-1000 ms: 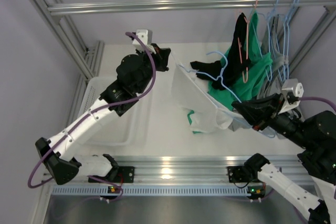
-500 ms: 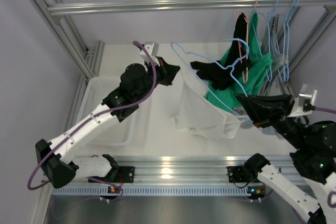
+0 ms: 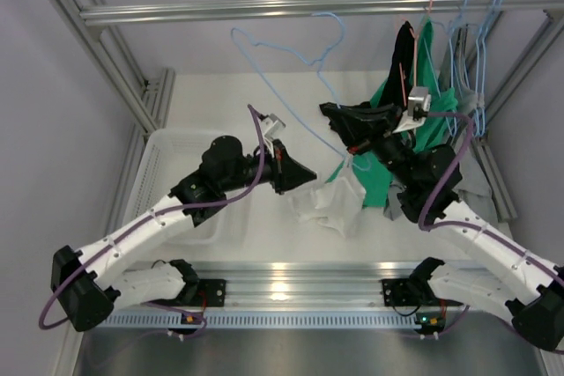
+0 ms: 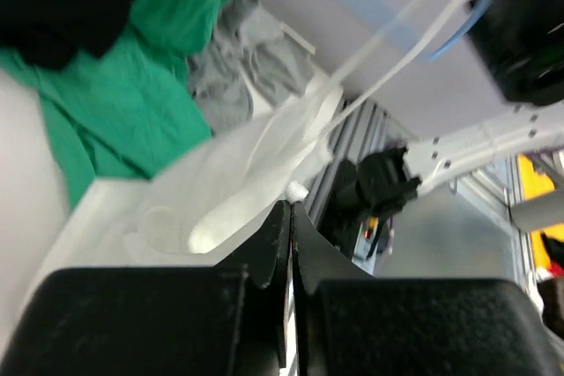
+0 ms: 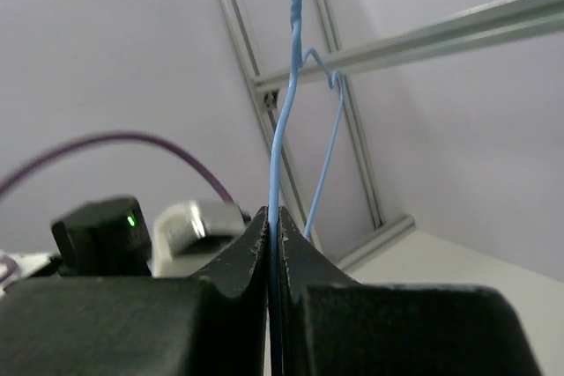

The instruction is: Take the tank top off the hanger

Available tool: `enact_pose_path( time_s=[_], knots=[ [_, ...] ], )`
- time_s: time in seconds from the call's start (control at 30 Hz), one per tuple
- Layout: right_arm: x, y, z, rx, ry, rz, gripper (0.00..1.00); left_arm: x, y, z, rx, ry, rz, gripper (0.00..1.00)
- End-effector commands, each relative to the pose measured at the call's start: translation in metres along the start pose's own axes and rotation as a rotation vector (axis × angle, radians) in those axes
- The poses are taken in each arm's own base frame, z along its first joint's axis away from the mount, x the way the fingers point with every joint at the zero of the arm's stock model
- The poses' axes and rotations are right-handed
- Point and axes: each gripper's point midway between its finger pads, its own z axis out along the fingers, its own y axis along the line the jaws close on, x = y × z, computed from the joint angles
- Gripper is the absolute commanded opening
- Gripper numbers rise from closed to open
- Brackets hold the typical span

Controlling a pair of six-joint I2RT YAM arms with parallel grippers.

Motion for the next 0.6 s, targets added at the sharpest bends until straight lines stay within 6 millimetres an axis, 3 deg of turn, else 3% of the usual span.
enact_pose_path(
  time_s=[0.0,0.13,0.2,0.3,0.37,0.4,0.43,0.5,0.57],
  knots=[
    [-0.113,0.055,0.005,-0.129,-0.409,-0.106,0.0,0.033,-0.005,0.0,0.095,0.077,0.018,0.0],
    [-0.135,0.057,-0.002,-0.094,-0.564,-0.155,0.0,0.08,-0.005,0.01,0.158,0.15,0.013,0.0],
    [-0.137,0.055,0.005,-0.068,-0.556,-0.174,0.0,0.098,0.016,0.023,0.075,0.169,0.003,0.0],
    [-0.155,0.052,0.006,-0.009,-0.617,-0.219,0.0,0.133,0.034,0.036,0.032,0.223,-0.008,0.0],
    [-0.17,0.053,0.002,0.013,-0.673,-0.25,0.0,0.157,0.034,0.043,0.019,0.266,0.006,0.0],
    [-0.17,0.052,0.002,0.015,-0.685,-0.264,0.0,0.173,0.045,0.049,-0.032,0.291,0.009,0.0],
    [-0.174,0.051,0.0,0.026,-0.709,-0.277,0.0,0.186,0.038,0.052,-0.02,0.314,0.024,0.0],
    [-0.181,0.053,0.0,0.029,-0.736,-0.295,0.0,0.207,0.043,0.056,-0.05,0.353,0.032,0.0],
    [-0.18,0.054,0.004,0.025,-0.719,-0.321,0.0,0.216,0.046,0.057,-0.087,0.343,0.037,0.0]
  ],
)
